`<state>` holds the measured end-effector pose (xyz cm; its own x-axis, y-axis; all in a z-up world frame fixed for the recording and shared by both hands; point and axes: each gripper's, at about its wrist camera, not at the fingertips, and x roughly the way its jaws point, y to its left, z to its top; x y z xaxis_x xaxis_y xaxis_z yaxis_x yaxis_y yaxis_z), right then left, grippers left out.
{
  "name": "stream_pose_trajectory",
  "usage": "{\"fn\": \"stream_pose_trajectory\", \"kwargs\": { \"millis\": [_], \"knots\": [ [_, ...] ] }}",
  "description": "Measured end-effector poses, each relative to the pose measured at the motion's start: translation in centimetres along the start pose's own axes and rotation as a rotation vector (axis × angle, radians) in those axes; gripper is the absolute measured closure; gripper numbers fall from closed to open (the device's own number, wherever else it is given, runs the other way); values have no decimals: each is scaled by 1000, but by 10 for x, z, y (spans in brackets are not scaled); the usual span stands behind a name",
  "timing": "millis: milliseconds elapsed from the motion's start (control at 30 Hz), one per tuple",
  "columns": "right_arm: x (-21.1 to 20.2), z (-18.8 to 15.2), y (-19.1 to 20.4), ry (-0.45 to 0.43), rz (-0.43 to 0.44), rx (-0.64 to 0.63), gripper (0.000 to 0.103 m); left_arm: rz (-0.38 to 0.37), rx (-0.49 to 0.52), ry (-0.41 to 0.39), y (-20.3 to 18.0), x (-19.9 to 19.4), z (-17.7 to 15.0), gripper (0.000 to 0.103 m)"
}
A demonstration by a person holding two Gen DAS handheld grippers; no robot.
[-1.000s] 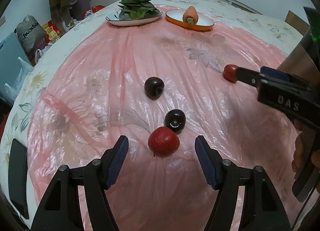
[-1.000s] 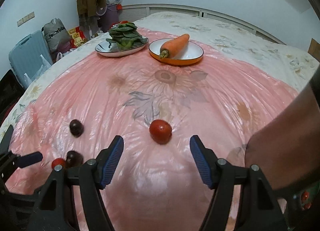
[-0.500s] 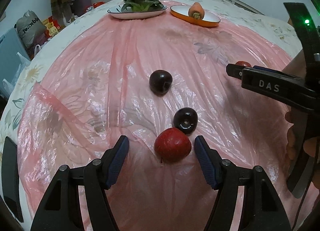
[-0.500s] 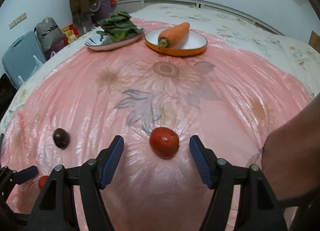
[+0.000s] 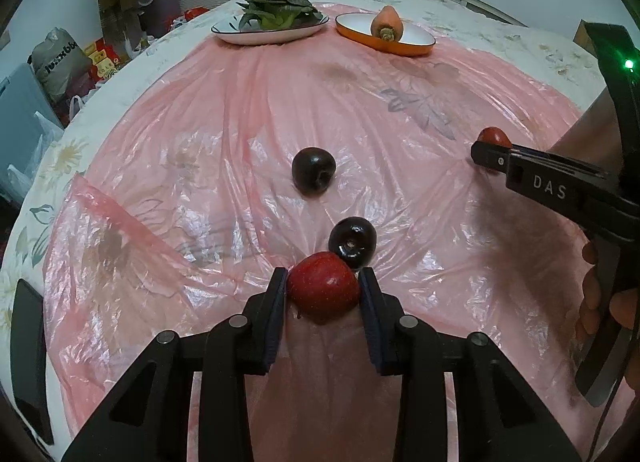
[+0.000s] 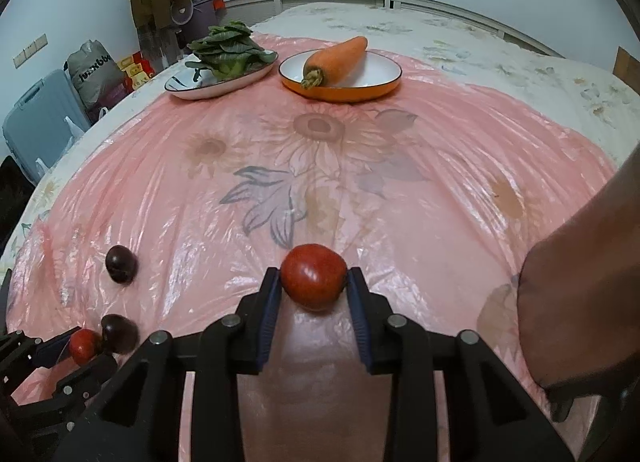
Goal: Organize fruits
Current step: 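Grasp a red apple with the left tool while the right tool grasps a small red tomato, then lift the apple and tomato and carry both toward the green tray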
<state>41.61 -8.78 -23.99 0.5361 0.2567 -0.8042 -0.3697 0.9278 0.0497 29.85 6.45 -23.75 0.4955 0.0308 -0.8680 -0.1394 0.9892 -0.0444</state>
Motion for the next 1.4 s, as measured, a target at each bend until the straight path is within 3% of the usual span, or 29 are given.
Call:
{"fn": "stream_pose_trajectory", "kwargs": {
  "millis": [600, 900, 1400],
  "knots": [
    [-54, -30, 0, -42, 10, -39, 44, -23, -41, -40, 9, -35, 2, 73],
    [-71, -39, 2, -59, 42, -44, 44, -54, -87, -104, 18, -55, 3, 74],
    [-93, -56, 8, -56, 75, -53, 44, -79, -69, -129, 18, -84, -8, 76]
  ]
}}
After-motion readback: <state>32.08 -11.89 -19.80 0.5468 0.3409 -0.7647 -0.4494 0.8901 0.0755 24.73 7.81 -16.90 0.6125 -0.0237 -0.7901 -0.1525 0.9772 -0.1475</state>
